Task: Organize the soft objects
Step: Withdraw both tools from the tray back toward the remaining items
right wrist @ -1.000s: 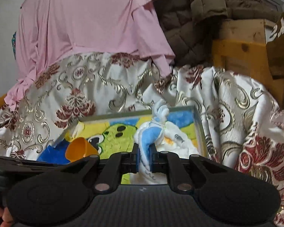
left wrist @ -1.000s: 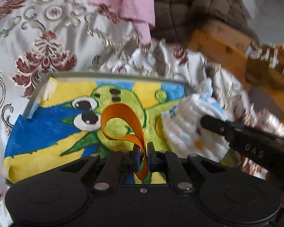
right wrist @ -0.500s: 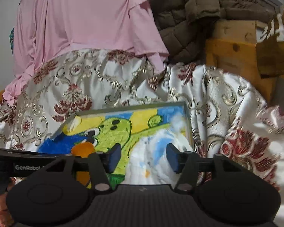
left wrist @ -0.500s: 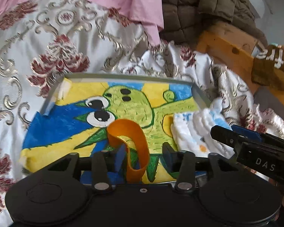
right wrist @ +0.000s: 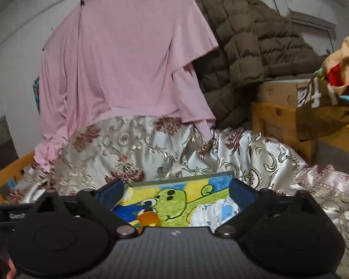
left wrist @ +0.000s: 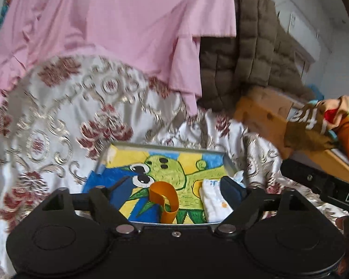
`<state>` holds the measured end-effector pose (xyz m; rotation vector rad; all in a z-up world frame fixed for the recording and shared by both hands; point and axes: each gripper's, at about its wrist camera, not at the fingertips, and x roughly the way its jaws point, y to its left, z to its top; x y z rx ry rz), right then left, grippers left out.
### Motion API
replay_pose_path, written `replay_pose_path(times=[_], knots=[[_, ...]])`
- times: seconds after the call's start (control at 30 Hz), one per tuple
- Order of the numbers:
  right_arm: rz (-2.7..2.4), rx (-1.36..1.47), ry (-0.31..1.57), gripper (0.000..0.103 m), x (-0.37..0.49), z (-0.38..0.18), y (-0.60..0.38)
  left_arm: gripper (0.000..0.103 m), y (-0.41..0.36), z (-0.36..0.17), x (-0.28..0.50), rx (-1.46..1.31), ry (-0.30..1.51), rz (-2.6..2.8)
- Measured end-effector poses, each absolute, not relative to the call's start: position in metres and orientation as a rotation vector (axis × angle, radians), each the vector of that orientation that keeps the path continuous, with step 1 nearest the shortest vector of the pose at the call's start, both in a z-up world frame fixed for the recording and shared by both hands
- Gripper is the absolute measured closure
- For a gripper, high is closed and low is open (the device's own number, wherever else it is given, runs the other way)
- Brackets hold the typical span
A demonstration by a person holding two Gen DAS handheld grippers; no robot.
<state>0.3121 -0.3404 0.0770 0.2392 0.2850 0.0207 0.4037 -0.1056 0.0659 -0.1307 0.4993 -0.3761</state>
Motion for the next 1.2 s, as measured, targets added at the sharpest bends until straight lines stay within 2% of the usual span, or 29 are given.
replay_pose_path(times=[0.43, 0.93, 1.2], knots=[[0.069, 0.154, 0.206, 0.0, 0.184, 0.095, -0.294, 0.006, -0.051, 0.093, 0.257, -0.141, 0.356, -0.344], [0.085, 0.063, 0.238, 0.0, 0.086, 0.071, -0.247, 0.003, -0.004, 0.067, 0.141, -0.133, 0.319, -0.297], [0.092, 0.039, 0.285, 0.0, 0.061, 0.057, -0.236, 0.002, 0.014, 0.046, 0.107, -0.116, 0.379, -0.27]])
